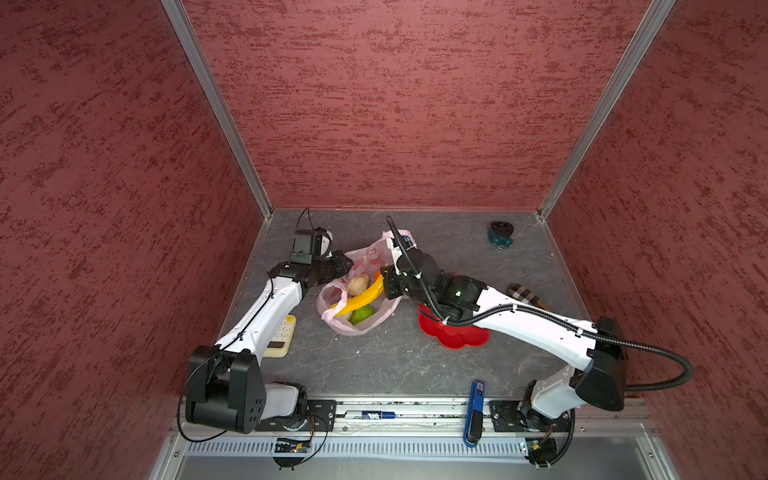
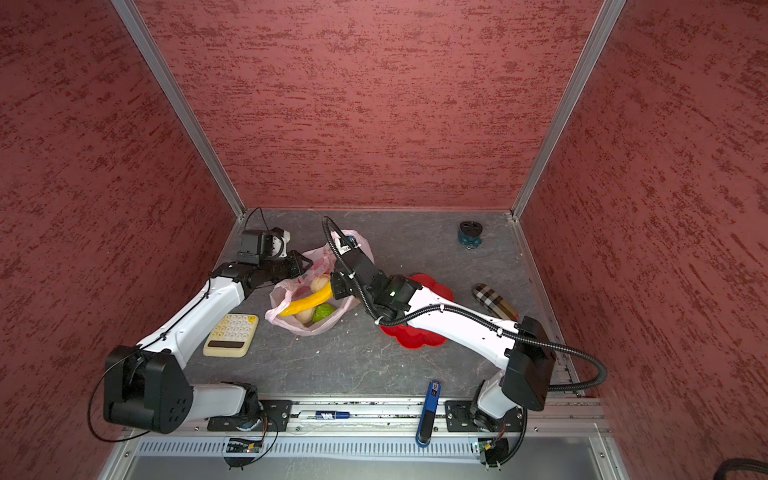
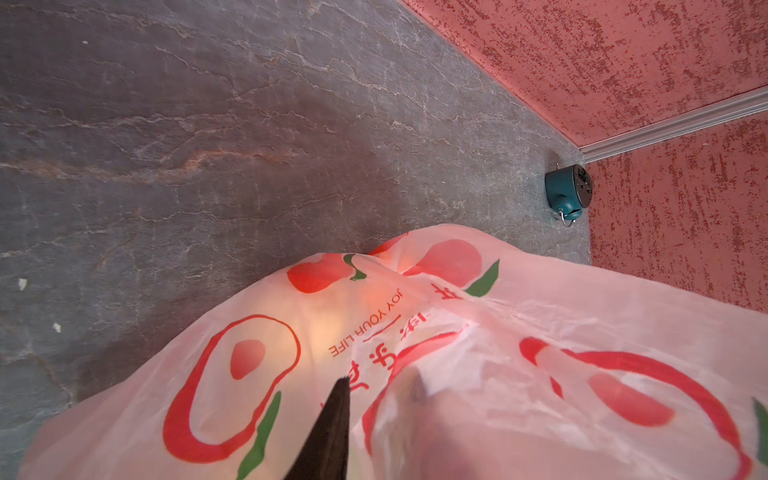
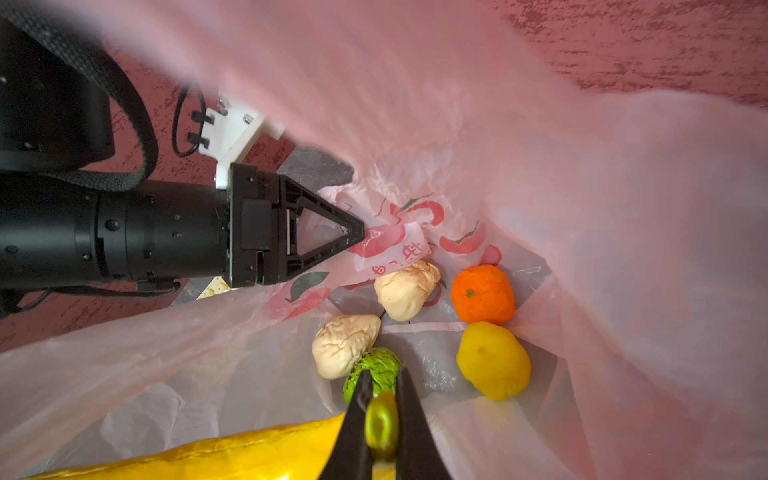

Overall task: Take the fake fruits out of the plastic bag
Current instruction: 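Lift the yellow banana up out of the bag with the right gripper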

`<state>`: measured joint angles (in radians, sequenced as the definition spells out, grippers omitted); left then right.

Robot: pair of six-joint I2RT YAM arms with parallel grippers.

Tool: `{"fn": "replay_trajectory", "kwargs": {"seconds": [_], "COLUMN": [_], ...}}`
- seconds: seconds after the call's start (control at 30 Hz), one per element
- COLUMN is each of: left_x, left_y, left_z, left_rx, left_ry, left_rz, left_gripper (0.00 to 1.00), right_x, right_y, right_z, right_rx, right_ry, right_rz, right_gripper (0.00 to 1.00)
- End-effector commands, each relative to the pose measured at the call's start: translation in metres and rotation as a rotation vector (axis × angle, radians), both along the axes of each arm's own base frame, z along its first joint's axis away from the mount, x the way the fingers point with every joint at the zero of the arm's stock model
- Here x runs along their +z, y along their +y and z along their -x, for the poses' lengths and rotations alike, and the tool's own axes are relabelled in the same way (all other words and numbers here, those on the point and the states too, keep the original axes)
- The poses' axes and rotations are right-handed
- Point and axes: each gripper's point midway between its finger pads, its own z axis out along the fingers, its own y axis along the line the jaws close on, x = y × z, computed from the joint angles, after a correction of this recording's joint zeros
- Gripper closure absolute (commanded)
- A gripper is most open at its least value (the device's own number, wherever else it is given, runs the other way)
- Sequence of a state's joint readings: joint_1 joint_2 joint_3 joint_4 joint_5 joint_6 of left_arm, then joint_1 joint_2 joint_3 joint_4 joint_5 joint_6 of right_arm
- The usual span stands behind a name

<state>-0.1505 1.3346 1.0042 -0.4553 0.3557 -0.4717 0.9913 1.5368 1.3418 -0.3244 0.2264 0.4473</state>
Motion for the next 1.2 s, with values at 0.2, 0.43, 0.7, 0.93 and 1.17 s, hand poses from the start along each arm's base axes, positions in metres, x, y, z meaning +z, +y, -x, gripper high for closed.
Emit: {"fn": "replay_trajectory", "kwargs": {"seconds": [0.2,0.43,0.7,0.93,1.17], "left_x": [0.020,0.022,0.028,0.024,0.020], "left_y": [0.000,-0.002,-0.006,-0.007,-0.009], "left_z": [-0.006,-0.006,-0.010,-0.014,-0.019], "left_rx": [0.006,0.007,0.000,-0.001,0.001], "left_ry": [-0.046,-0.052,-0.071,-0.066,-0.059], "left_rz": [0.023,0.024,0.026,0.025,0.031], "left_gripper": [0.73,0.73,0.73,0.73,0.73], "right_x": [0.030,0.014,-0.018,0.017,0.080], "right_y": [-0.010,0.005,0.023,0.013,-0.009], "right_z": [0.013,0.021,0.024,0.030,0.045], "right_rx": [0.170,0.296,0.340,0.344,0.356], "right_ry": [-0.019,0.027,0.138,0.077,-0.025], "right_rz": [-0.128,-0.189,-0.191,-0.213,-0.263], "right_gripper": [0.95,0.95,0.96,0.97,0.97]}}
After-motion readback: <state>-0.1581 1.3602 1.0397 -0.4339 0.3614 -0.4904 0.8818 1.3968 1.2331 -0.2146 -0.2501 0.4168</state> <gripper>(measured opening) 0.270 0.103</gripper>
